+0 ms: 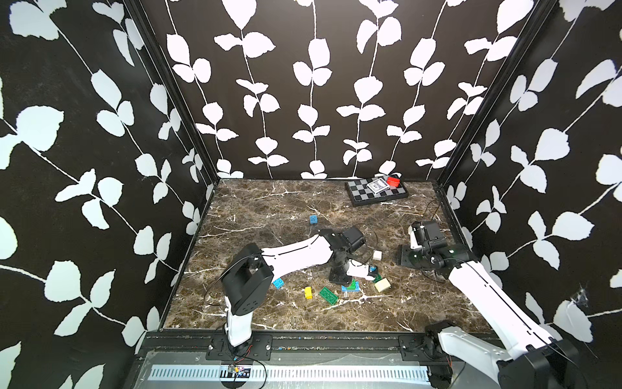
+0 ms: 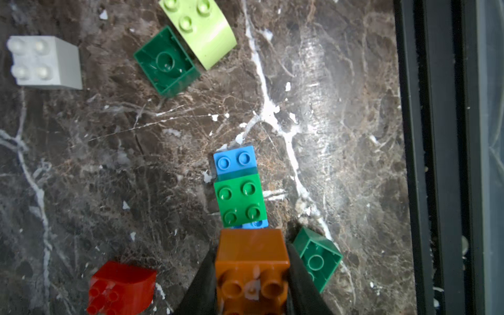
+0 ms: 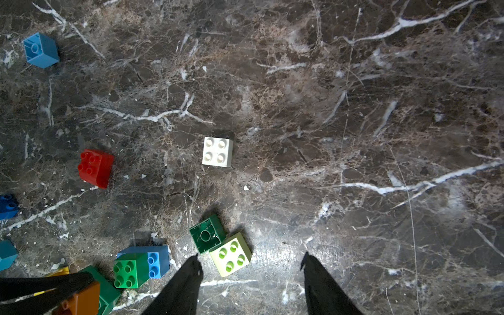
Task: Assemble the number 1 with lego
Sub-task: Assemble the lego brick with the lego brick.
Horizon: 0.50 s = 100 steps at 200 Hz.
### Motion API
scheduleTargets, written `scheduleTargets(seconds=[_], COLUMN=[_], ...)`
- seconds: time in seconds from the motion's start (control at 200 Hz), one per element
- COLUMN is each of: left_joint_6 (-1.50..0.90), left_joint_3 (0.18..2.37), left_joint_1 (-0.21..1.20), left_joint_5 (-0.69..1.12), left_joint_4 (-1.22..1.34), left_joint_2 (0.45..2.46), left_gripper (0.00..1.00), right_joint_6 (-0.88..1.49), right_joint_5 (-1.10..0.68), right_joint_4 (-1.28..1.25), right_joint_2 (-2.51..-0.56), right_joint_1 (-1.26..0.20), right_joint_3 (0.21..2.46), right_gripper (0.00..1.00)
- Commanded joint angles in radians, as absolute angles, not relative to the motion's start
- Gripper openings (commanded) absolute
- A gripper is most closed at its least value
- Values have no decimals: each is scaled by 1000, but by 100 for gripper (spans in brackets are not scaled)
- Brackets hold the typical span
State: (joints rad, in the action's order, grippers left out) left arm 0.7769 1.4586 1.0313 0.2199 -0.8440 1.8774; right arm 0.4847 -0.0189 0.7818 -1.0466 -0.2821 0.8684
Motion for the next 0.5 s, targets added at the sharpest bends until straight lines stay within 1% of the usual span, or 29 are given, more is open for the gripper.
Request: scheduleTargets(seconds=[0.0,0.17,0.495], left_joint_6=[787,683,544], left_joint_3=[1525,1616,1656], left_joint_1=[1043,1051,1075], left_joint_5=[192,175,128], left_joint_4=[-942,-1017,-1028], left_joint_2=[1901,1967,2001], left_gripper=[0,0,0], right_joint_6=[488,473,462], right_joint_5=[0,0,-20], right_joint_4=[797,816,816], right_joint_2=[-1037,-1038,-1046], right_joint_1=[-275,-257,-241], right_joint_3=[843,856,862], right_gripper=[60,60,60])
